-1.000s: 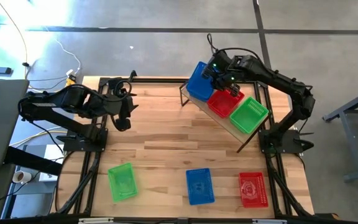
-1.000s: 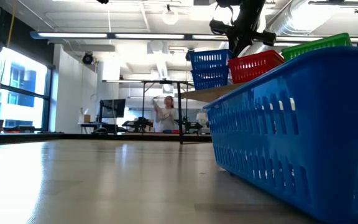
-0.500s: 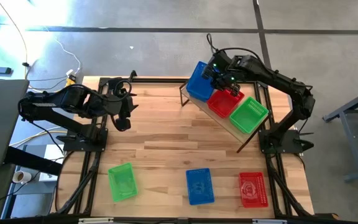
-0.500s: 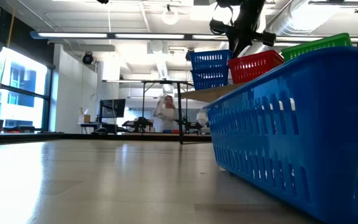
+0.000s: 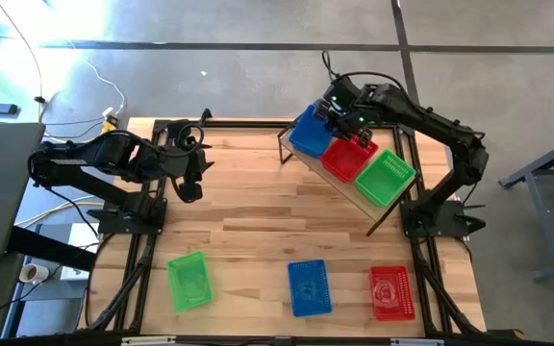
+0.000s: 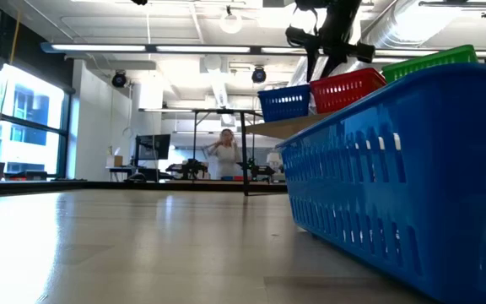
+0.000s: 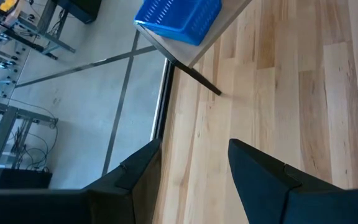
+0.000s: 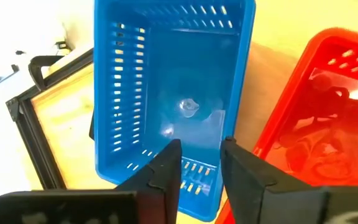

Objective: Stack baskets on shelf by color
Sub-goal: Stack the top blue basket on the blue basket on the shelf

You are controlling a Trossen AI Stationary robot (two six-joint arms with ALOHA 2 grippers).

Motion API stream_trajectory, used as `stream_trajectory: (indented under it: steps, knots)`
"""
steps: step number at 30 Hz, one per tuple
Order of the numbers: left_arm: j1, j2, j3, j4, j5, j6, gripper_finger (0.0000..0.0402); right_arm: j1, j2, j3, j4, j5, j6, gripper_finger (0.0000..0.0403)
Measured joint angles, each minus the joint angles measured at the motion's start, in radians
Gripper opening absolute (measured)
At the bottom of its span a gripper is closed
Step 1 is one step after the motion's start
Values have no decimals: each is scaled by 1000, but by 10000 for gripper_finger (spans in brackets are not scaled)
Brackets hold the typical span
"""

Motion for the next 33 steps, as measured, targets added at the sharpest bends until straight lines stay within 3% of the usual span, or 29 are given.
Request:
stream_trajectory:
  steps: [9, 25, 33]
  knots:
    - [0, 0, 0, 0, 7, 0, 177, -9, -39, 0, 10, 5, -114, 105]
    - [0, 0, 0, 0, 8, -35, 177, 131, -50, 0, 171, 85, -778, 105]
    - [0, 0, 0, 0, 8, -75, 177, 144, -5, 0, 172, 20, -1058, 105]
